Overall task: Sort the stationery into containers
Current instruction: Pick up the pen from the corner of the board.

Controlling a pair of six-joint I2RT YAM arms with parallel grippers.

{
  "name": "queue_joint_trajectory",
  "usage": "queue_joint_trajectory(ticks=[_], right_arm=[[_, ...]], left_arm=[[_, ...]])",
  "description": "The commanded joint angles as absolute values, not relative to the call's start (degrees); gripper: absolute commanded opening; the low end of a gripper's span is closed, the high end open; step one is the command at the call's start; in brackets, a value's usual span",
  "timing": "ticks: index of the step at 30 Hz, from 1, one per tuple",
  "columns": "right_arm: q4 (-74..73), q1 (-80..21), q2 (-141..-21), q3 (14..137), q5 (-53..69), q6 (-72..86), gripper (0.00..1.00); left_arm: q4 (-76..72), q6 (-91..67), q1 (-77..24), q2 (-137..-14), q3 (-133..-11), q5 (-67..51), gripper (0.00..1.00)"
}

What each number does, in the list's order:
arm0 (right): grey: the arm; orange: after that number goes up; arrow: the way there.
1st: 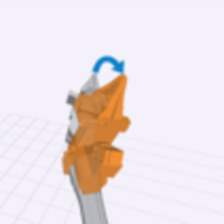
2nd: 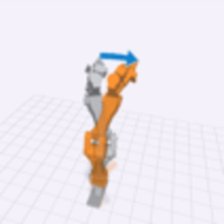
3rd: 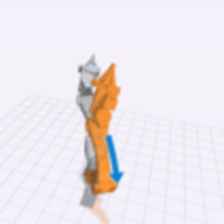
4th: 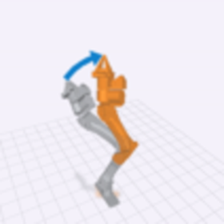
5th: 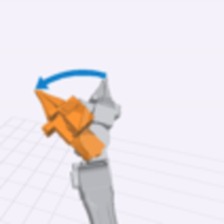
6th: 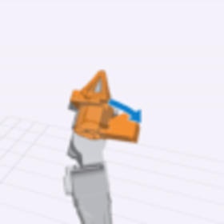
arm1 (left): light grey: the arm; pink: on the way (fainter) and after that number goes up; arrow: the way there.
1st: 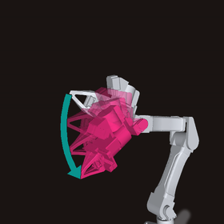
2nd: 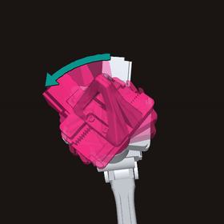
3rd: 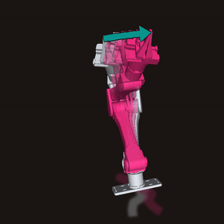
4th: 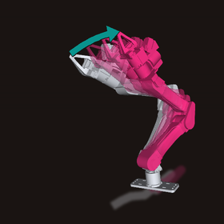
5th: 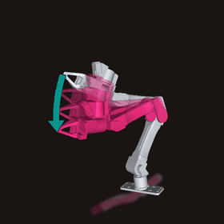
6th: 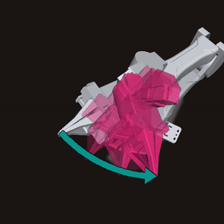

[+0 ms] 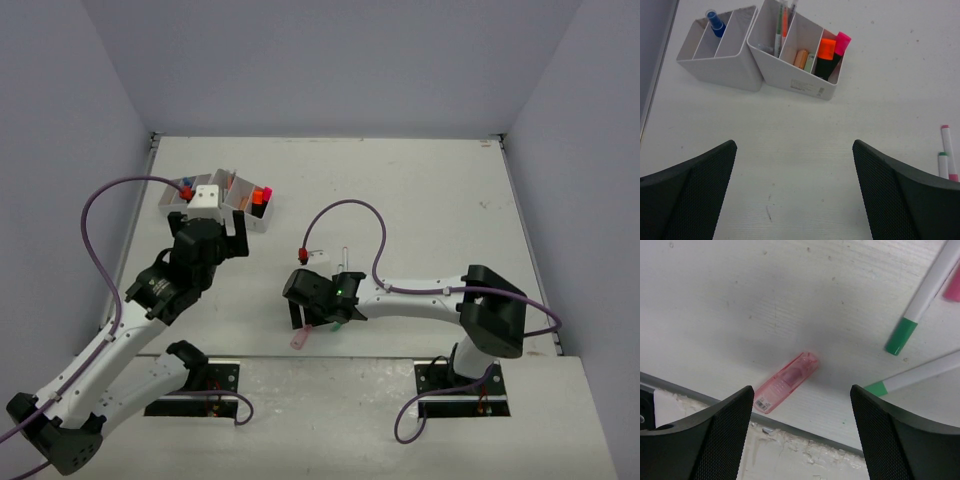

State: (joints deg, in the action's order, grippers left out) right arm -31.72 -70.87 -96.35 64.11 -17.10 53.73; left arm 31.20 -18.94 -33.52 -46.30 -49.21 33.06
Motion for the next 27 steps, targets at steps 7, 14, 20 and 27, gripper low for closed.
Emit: queue_joint_trajectory(ticks=[7, 14, 20, 27], right_arm=[[-28.73, -71.28, -95.32, 61.99, -19.68, 65.11, 0.74], [-29.97, -71.3, -101.33, 67.0, -18.85, 64.77, 0.66], [-34.11, -73.19, -102.57, 67.81, -20.84, 70.5, 0.59], [-36.08, -74.79, -104.71, 68.44, -20.02, 73.61, 0.51]], left_arm=[[27.58, -18.72, -33.4, -42.53, -46.84, 31.72, 1.0], [25.31, -18.35, -33.4, -41.12, -45.34, 27.92, 1.0], [25.09, -18.19, -33.4, -39.73, -45.01, 27.38, 1.0], [24.83, -18.28, -33.4, -38.05, -44.7, 26.15, 1.0]])
